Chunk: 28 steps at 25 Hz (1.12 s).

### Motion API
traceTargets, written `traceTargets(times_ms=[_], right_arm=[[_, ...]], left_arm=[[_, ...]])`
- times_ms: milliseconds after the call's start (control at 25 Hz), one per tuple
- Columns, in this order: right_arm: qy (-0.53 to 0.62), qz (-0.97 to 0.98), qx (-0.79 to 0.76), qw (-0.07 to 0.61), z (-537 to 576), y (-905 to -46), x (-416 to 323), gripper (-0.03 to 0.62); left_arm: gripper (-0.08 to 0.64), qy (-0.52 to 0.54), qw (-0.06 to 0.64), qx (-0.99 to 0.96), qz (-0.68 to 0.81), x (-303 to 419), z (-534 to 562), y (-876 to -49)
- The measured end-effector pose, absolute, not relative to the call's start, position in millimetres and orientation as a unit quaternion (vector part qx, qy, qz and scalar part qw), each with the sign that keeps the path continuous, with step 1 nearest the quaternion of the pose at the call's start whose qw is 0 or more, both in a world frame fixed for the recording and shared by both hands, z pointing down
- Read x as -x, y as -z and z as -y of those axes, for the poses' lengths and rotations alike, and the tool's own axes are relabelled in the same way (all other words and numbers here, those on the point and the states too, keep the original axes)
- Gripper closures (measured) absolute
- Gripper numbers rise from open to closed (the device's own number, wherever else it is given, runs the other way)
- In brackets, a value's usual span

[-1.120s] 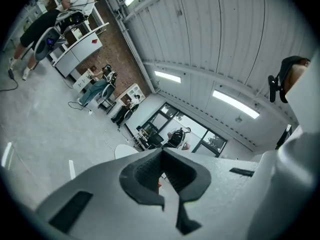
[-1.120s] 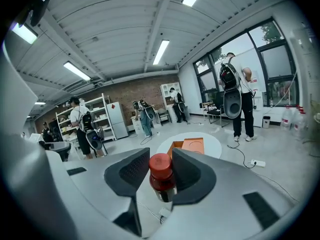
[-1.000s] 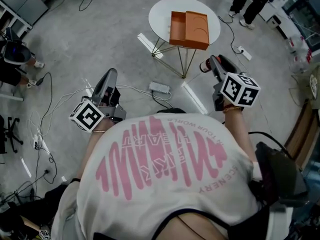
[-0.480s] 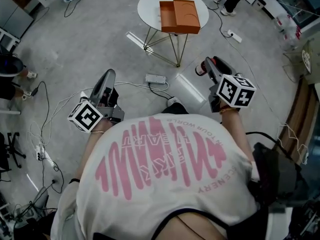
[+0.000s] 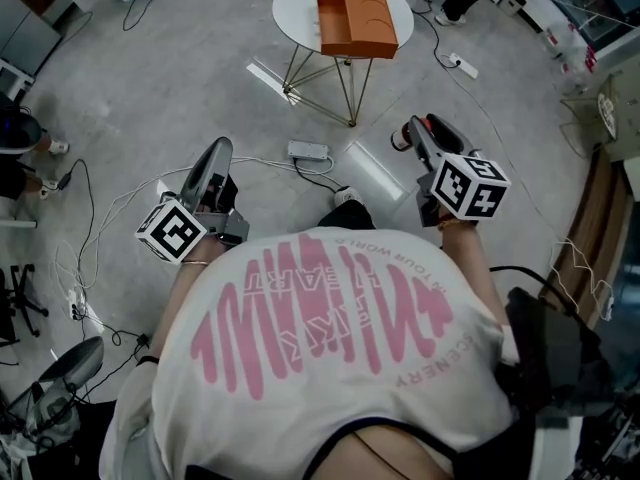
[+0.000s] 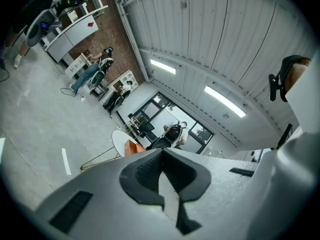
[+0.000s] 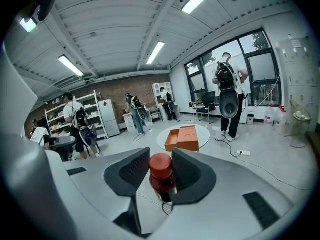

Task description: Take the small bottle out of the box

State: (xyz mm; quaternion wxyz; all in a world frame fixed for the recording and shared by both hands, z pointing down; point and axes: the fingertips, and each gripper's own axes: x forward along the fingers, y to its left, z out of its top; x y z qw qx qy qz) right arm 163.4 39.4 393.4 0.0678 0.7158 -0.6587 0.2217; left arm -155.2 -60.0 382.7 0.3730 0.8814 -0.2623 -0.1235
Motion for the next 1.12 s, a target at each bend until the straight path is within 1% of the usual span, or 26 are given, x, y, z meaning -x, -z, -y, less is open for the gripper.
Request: traceTargets(times_ms=[560,720,1120], right_arm=[[-0.209,0.665,-0.713,0.072,-22.7,-387.0,-157.8,0.454],[-0.206,0.665,-0.713,0.078,-18.3,-389.4,-157.2,0.454],[-0.207,0.664,-0.714,0.083,-6.1,-390.5,-155.0,0.454]], left_arm=[[0.552,0.127,0.379,-0.871,0.287,175.5,71.5,-384.2],[0.552,0.128,0.370,-0.876,0.283,177.7,75.4,-385.8],[0.552,0.132,0.375,-0.872,0.284,180.8,88.1,-385.1]])
